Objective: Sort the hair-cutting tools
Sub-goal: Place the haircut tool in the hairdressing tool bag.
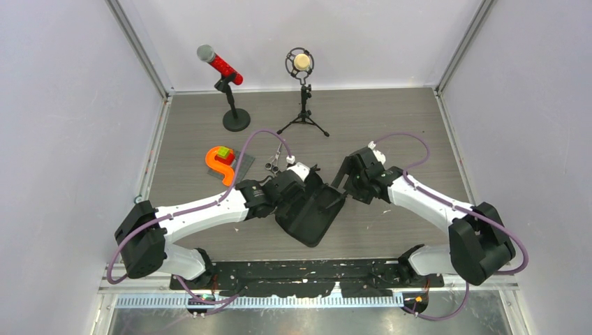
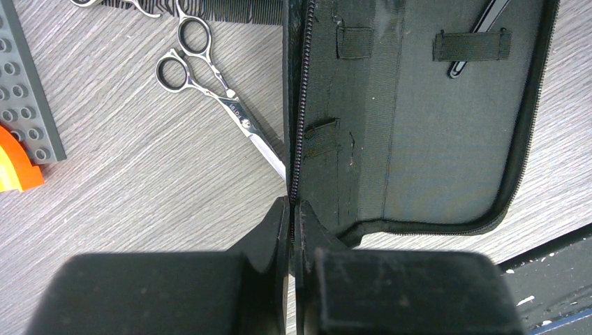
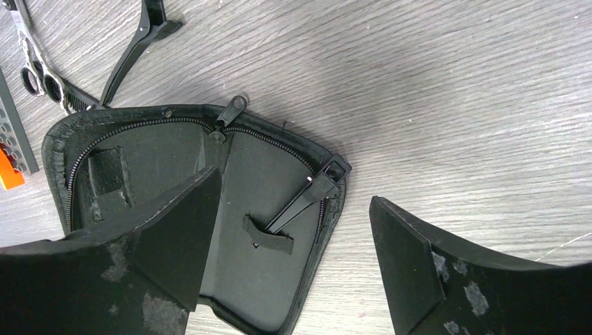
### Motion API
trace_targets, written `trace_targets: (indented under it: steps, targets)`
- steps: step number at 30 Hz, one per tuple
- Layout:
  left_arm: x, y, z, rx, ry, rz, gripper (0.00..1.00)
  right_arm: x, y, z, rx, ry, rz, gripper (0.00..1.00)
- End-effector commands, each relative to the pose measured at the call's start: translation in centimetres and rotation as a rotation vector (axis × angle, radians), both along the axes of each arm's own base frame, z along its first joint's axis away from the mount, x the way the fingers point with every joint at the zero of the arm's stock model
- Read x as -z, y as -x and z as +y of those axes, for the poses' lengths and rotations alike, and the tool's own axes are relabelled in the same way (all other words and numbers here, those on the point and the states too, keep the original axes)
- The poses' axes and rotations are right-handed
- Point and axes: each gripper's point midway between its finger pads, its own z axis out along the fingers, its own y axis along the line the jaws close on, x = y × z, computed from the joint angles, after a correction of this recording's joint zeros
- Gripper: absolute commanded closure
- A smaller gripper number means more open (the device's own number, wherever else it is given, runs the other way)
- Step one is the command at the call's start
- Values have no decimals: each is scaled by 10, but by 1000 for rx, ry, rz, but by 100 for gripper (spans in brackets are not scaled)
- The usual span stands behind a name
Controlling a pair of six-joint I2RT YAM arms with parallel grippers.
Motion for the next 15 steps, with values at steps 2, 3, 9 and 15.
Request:
trace_targets:
  steps: [2, 3, 9, 15]
  targets:
    - [-12, -5, -5, -7, 24, -32, 100, -1, 2, 2, 17, 12, 54, 17]
    - [-13, -5, -5, -9, 24, -32, 100, 2, 3, 4, 19, 8, 67, 18]
    - [-13, -5, -5, -9, 28, -34, 100, 12, 3, 8, 30, 3, 108, 36]
    - [-13, -5, -5, -9, 29, -33, 100, 19, 3, 10, 47, -6, 133, 55]
